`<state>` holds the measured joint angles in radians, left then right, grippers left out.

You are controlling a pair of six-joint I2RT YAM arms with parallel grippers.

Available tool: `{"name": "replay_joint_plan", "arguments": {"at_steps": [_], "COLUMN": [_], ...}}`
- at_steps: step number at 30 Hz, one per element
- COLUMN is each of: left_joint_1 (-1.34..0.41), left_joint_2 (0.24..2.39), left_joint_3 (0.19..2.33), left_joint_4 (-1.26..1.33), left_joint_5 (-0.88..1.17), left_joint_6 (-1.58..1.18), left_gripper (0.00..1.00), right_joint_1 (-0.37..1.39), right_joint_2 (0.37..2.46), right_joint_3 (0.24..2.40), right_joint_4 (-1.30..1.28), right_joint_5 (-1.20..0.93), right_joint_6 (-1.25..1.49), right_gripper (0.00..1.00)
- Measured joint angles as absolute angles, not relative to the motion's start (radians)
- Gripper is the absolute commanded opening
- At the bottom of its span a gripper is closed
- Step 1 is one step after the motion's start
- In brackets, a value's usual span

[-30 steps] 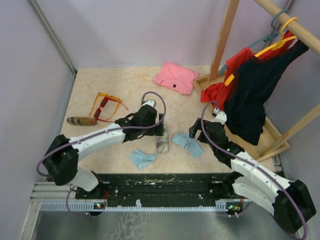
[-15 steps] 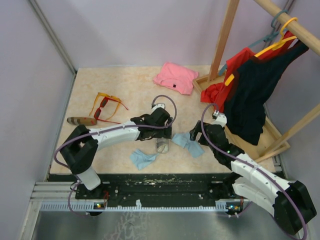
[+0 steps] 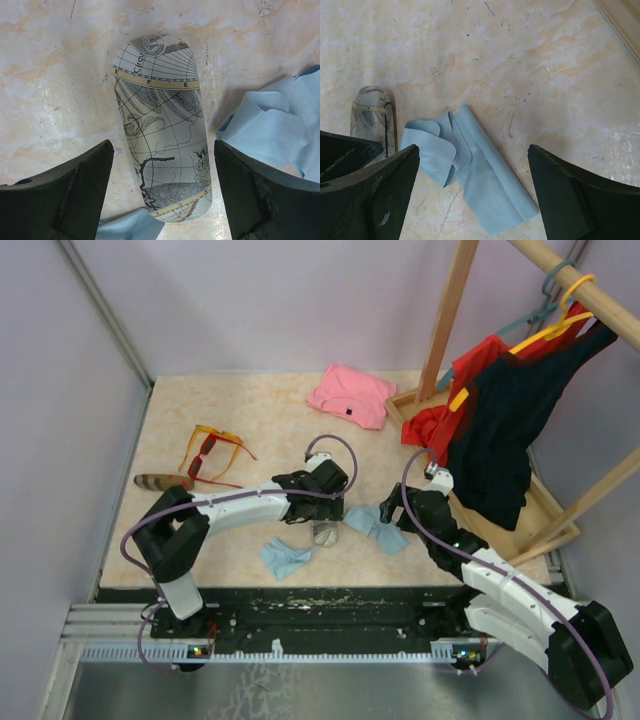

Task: Organize the sunglasses
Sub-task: Pick up the sunglasses case from the center of the board.

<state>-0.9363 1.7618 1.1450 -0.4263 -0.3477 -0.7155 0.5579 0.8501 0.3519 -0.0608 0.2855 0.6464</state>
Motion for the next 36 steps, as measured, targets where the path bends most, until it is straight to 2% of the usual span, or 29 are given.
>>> {"name": "replay_joint_plan", "arguments": {"at_steps": [8,15,19,23,26,28,36], "left_joint_1": [-0.936,-0.936,-0.936,-0.936,-0.936,-0.936,-0.922], "left_joint_2": [1.793,1.805,1.805,1.798,1.778,1.740,1.415], "left_joint_3": [1.145,1.145,1.145,1.145,1.146,1.146,1.097], "left_joint_4": [-0.424,-0.419,-0.419,-0.424,-0.441,-0.455,-0.296], "left_joint_5": [-0.347,-0.347,-0.348,-0.361,-0.383,-0.399,-0.358], "left_joint_6": [-0.723,-0.727,-0.727,-0.725,-0.717,-0.695,-0.495], "left_gripper": [0.83,0.73,0.61,0.41,0.21,0.03,0.01], "right_joint_1": [0.558,0.558,0.558,0.558,0.558,0.558,0.556], "right_joint_2": [0.850,0.850,0.850,0.842,0.822,0.795,0.606], "right_joint_3": [0.346,0.347,0.346,0.346,0.347,0.345,0.332], "right_joint_4": [-0.059,-0.059,-0.059,-0.059,-0.057,-0.045,0.083], "right_joint_5": [0.283,0.282,0.282,0.282,0.277,0.262,0.156], "right_joint_6": [0.646,0.646,0.645,0.637,0.627,0.612,0.539], "right_gripper": [0.89,0.89,0.89,0.89,0.88,0.88,0.86]}}
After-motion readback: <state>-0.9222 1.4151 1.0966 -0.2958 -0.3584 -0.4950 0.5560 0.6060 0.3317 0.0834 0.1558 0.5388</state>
